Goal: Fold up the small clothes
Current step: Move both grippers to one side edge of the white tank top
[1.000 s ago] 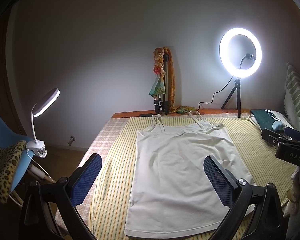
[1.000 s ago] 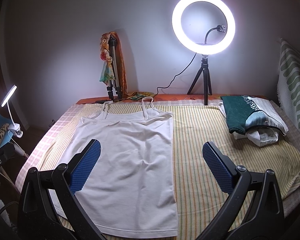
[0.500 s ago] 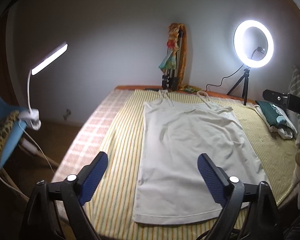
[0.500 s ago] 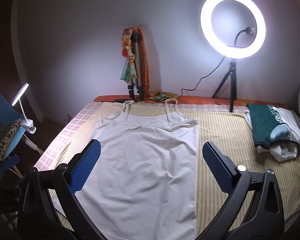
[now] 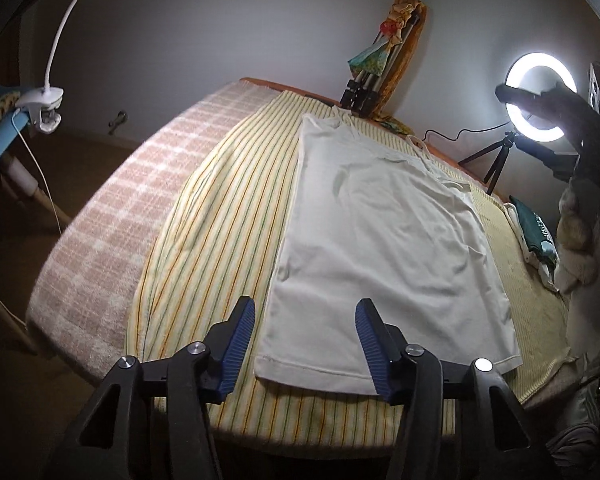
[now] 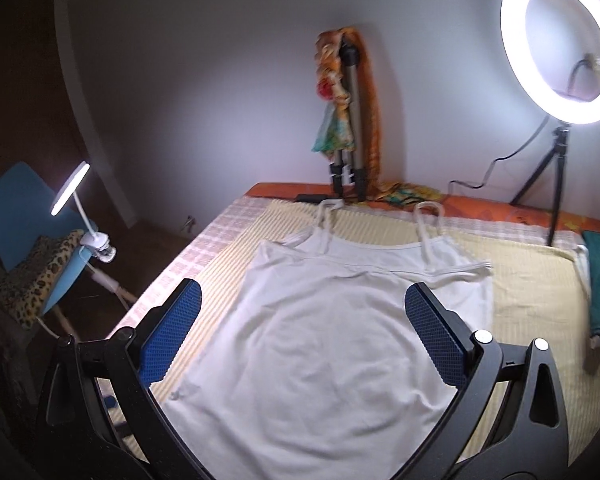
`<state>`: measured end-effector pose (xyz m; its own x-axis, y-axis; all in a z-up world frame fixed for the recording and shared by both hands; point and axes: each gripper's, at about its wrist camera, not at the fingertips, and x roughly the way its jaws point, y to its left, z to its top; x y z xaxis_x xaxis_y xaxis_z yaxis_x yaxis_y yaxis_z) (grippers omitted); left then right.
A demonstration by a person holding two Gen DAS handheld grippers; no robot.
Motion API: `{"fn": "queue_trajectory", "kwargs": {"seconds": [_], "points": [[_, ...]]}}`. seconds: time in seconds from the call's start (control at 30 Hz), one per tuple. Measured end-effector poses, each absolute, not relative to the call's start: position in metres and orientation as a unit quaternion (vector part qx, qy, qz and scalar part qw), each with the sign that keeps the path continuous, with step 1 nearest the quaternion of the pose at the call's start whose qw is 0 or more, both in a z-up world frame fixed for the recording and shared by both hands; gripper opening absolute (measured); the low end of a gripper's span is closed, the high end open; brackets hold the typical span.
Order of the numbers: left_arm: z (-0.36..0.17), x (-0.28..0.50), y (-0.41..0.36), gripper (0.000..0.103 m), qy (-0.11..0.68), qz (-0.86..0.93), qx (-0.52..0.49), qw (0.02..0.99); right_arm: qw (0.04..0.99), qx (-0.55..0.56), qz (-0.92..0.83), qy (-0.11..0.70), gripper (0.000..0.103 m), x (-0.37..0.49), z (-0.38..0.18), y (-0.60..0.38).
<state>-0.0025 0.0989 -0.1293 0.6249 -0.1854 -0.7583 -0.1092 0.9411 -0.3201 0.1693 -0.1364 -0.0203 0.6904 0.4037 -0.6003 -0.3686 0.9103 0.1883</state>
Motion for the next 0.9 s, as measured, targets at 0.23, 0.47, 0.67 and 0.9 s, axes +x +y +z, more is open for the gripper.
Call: {"fn": "queue_trajectory", "kwargs": {"seconds": [0.23,0.47,0.67,0.9], "points": [[-0.155,-0.008,0.099,0.038,0.455,-0.022,-0.191,0.87,0.894,0.016,0.246,0.374,0.099,0.214,-0.032,-0.088],[-0.165,-0.001,0.096,0.034,0.47,-0.026,-0.182,0.863,0.86,0.033,0.266,0.434,0.084,0.261,-0.062,-0.05],[-0.168,0.004,0.102,0.031,0.472,-0.026,-0.191,0.86,0.838,0.035,0.256,0.48,0.068,0.305,-0.091,-0.02],[-0.175,0.008,0.111,0.017,0.476,-0.045,-0.22,0.85,0.814,-0.013,0.225,0.536,0.056,0.343,-0.138,0.025]]}}
